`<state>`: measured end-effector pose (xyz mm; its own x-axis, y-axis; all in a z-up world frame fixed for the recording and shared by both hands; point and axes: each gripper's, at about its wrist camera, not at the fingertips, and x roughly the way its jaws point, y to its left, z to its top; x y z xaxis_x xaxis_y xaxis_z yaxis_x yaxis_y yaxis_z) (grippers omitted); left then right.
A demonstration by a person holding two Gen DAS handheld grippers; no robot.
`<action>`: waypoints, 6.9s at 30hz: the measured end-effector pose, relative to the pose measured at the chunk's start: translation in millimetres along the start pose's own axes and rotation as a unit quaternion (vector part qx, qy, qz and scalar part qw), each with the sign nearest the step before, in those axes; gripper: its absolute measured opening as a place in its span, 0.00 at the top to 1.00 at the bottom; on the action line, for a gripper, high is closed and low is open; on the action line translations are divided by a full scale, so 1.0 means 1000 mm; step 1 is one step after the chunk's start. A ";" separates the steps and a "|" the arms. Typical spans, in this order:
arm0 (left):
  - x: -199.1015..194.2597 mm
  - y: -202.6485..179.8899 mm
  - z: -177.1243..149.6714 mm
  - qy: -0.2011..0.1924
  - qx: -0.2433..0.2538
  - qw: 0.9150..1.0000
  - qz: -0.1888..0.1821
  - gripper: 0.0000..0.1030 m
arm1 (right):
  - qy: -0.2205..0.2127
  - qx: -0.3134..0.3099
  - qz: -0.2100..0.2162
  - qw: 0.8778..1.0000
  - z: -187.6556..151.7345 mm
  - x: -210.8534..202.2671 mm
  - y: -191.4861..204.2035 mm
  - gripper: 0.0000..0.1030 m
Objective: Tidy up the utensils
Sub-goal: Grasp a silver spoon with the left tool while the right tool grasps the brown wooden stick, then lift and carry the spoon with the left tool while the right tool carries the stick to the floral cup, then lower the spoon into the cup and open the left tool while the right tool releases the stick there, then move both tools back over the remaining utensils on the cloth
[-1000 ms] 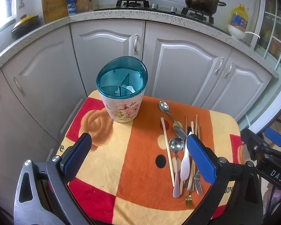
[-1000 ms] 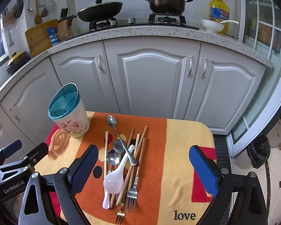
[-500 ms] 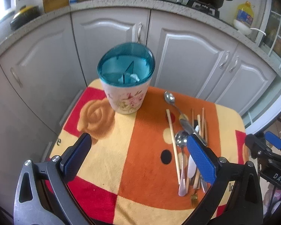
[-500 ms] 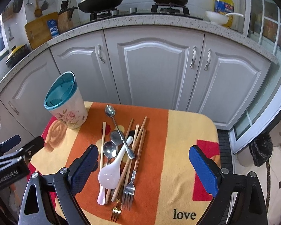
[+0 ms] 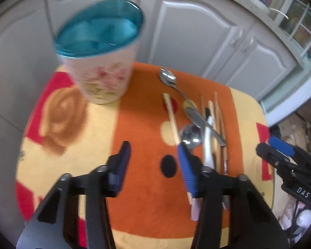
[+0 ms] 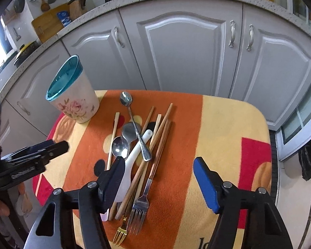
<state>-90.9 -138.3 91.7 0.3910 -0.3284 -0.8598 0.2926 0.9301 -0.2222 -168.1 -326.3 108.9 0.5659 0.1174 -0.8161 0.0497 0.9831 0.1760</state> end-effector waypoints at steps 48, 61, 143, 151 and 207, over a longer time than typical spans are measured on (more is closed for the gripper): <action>0.096 -0.048 0.034 0.093 0.180 0.978 -0.059 0.85 | 0.104 0.001 0.040 0.994 0.042 0.098 -0.068 0.78; 0.063 -0.027 0.023 0.070 0.148 0.985 -0.056 0.98 | 0.082 -0.021 0.047 0.995 0.048 0.082 -0.061 0.98; -0.156 0.101 0.151 -0.226 0.010 0.963 0.149 0.98 | -0.149 -0.199 0.153 0.956 0.194 -0.114 0.166 0.91; -0.115 0.097 0.164 -0.211 0.042 0.960 0.181 0.98 | -0.117 -0.198 0.148 0.962 0.212 -0.054 0.180 0.91; -0.125 0.046 0.088 -0.166 0.033 0.983 0.070 0.48 | -0.030 -0.112 0.119 0.986 0.117 -0.027 0.099 0.59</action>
<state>-49.9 -69.0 229.5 0.6917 -0.2445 -0.6795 0.2677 0.9607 -0.0732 -81.8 -248.5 213.2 0.5876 0.3461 -0.7314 -0.2686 0.9361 0.2271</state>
